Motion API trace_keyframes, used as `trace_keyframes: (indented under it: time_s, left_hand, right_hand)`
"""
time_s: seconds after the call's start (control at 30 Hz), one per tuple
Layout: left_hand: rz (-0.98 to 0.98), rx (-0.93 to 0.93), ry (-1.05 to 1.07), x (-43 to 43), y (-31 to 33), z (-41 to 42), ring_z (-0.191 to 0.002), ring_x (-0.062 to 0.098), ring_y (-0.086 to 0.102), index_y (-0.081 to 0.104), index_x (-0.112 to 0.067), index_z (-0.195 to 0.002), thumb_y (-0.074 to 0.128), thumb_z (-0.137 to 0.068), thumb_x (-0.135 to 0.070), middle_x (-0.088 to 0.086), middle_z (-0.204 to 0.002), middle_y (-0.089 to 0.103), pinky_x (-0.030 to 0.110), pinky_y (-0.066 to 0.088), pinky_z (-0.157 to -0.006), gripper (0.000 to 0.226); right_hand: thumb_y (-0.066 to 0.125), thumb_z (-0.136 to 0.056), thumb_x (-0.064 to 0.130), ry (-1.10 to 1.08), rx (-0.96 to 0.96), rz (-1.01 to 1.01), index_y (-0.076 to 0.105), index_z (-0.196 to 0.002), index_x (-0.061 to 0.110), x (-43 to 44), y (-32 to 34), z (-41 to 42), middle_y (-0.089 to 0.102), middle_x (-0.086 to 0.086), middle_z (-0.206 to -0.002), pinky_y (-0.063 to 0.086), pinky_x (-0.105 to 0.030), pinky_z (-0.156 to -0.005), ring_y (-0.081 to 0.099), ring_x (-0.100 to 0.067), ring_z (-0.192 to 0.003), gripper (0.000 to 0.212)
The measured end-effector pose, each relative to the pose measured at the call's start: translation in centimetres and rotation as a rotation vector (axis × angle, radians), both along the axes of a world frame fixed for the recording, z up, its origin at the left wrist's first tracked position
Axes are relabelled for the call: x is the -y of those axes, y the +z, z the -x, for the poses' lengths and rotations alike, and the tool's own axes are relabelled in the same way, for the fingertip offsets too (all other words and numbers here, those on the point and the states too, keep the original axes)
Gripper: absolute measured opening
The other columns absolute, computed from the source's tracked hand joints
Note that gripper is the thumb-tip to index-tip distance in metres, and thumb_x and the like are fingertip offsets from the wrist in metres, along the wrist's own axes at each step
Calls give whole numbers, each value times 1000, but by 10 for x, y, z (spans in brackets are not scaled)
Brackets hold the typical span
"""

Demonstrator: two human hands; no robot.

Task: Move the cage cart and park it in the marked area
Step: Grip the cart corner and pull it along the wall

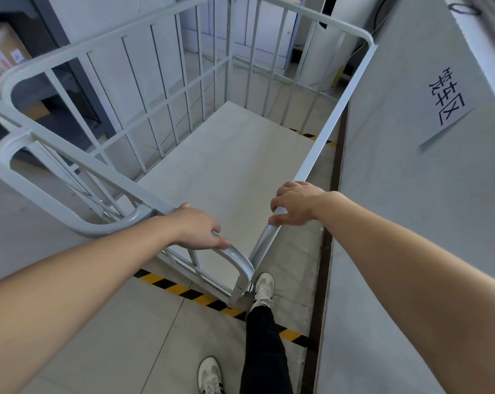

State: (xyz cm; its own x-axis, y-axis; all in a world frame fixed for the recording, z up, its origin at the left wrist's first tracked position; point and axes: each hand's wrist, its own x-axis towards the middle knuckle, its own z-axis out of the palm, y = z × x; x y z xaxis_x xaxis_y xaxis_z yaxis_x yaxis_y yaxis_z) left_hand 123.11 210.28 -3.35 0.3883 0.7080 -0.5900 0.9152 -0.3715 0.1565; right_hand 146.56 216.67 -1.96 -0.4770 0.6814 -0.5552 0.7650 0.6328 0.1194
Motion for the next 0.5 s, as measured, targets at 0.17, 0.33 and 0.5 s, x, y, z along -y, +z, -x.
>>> trace_keyframes:
  time_s: [0.17, 0.33, 0.5]
  left_hand:
    - [-31, -3, -17, 1, -1, 2, -103, 21, 55, 62, -20, -106, 27, -91, -68, -2, -101, 66, 40, 26, -102, 61]
    - [-88, -2, -47, 2, -2, 1, -97, 21, 53, 63, -21, -101, 26, -90, -68, -2, -96, 67, 37, 25, -96, 61]
    - [-134, 10, -33, 4, -6, -1, -80, 16, 51, 47, -27, -68, 28, -90, -68, -7, -70, 55, 37, 27, -94, 50]
  right_hand:
    - [36, -88, 67, 7, 4, 6, 50, -132, 30, 0, 2, 3, 49, -2, -135, 25, -39, -111, 32, -23, -133, 59]
    - [34, -89, 66, 33, 49, 15, 47, -134, 29, -1, 5, 4, 48, -1, -136, 26, -39, -110, 31, -23, -132, 60]
    - [32, -90, 66, 49, 76, 25, 45, -136, 30, -2, 7, 4, 47, -1, -136, 27, -39, -109, 31, -23, -130, 61]
